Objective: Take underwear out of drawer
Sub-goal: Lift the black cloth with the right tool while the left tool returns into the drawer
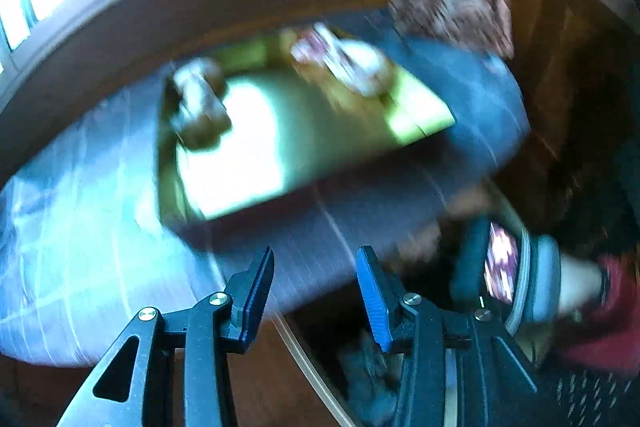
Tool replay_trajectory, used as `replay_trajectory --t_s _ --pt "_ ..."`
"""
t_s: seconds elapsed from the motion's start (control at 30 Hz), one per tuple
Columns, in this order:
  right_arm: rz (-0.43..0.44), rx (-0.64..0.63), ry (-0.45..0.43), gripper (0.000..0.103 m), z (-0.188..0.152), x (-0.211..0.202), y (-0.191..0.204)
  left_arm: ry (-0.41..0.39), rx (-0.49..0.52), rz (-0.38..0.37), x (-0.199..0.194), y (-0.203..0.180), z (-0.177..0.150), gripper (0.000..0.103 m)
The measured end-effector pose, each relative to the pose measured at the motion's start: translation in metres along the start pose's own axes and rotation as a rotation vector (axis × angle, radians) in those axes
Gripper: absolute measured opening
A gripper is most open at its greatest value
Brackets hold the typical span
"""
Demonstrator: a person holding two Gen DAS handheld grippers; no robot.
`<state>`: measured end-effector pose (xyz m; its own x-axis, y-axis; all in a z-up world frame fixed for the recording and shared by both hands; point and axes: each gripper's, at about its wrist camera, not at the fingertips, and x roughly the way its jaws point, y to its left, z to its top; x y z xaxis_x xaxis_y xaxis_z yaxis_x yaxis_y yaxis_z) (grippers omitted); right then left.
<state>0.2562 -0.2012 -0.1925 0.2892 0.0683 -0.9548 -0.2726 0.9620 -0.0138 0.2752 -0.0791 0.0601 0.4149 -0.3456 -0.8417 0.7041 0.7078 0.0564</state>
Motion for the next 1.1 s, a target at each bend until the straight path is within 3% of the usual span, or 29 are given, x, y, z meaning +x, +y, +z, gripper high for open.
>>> replay_trajectory --t_s 0.3,0.47,0.6,0.8,0.87,1.1 --pt "-0.011 -0.024 0.027 0.080 -0.002 -0.009 0.001 0.217 0.106 -0.075 0.046 -0.067 -0.083 0.043" --pt "-0.019 -0.041 0.050 0.081 -0.008 -0.015 0.002 0.331 0.141 -0.154 0.082 -0.096 -0.105 0.043" --pt "0.005 -0.021 0.078 0.081 -0.010 -0.014 -0.002 0.406 0.152 -0.156 0.111 -0.109 -0.111 0.043" --pt "-0.014 -0.061 0.121 0.081 -0.006 -0.012 0.002 0.465 0.086 -0.142 0.142 -0.108 -0.108 0.047" --pt "-0.011 -0.060 0.125 0.081 -0.002 -0.009 0.009 0.477 0.078 -0.151 0.148 -0.107 -0.107 0.059" --pt "0.010 -0.037 0.102 0.074 -0.008 -0.010 0.006 0.453 0.023 -0.163 0.154 -0.101 -0.108 0.061"
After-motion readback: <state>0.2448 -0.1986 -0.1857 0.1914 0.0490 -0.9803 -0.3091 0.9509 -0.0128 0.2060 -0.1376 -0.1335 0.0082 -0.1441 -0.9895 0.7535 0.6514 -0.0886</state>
